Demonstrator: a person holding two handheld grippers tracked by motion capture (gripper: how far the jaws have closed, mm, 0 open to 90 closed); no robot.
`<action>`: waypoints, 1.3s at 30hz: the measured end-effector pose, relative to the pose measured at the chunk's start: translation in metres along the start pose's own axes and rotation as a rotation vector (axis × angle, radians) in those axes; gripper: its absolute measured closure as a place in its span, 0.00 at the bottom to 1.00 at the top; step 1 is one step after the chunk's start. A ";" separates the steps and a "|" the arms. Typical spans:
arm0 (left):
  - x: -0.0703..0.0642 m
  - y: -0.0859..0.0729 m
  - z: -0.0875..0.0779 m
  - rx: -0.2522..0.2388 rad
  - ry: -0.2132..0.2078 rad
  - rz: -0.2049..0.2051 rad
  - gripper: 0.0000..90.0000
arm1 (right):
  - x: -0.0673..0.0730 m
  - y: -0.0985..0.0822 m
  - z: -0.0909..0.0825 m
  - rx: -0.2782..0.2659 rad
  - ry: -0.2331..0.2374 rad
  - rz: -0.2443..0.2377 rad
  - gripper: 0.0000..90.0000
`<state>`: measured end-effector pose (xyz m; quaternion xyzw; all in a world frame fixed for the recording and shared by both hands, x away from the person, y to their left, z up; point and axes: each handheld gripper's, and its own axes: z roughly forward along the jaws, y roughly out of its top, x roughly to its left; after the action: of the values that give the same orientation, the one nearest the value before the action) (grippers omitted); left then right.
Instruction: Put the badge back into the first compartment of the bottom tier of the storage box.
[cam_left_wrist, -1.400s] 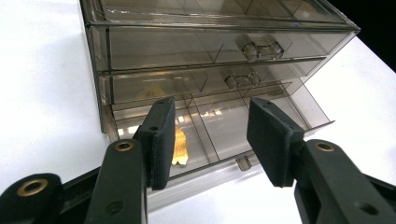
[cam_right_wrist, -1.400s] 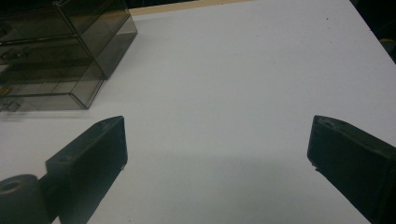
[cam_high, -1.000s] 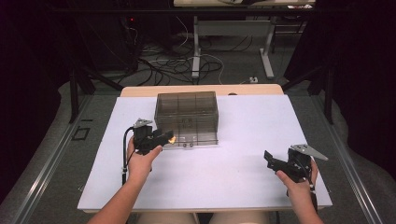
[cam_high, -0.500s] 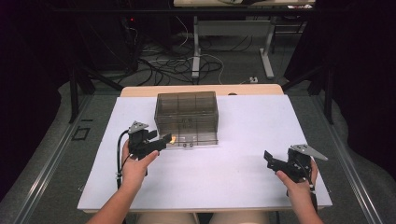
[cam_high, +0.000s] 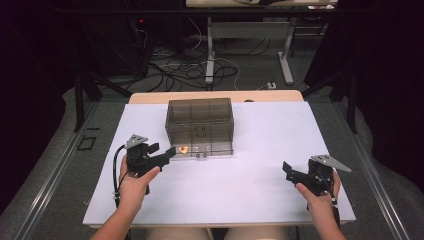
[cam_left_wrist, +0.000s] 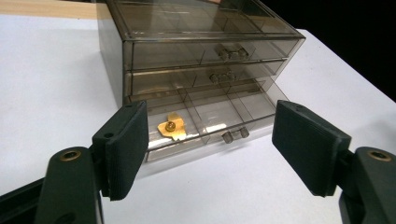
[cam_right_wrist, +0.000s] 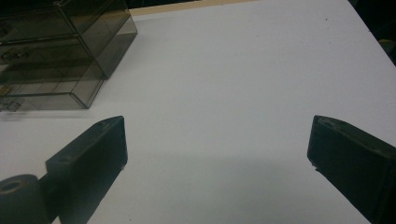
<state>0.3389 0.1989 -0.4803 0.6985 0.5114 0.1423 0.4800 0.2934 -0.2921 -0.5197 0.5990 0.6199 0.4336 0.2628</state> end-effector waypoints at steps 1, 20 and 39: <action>0.001 -0.001 -0.002 0.002 -0.001 -0.001 0.31 | 0.000 0.000 0.000 0.001 -0.001 0.001 0.05; 0.020 -0.016 -0.024 -0.011 0.011 0.036 0.01 | 0.000 0.000 0.000 -0.006 0.000 -0.012 0.05; 0.062 -0.035 -0.032 -0.046 0.080 -0.027 0.01 | 0.000 -0.001 0.002 0.009 0.003 -0.023 0.05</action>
<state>0.3235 0.2692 -0.5113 0.6742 0.5361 0.1752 0.4768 0.2946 -0.2915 -0.5212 0.5921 0.6291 0.4287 0.2643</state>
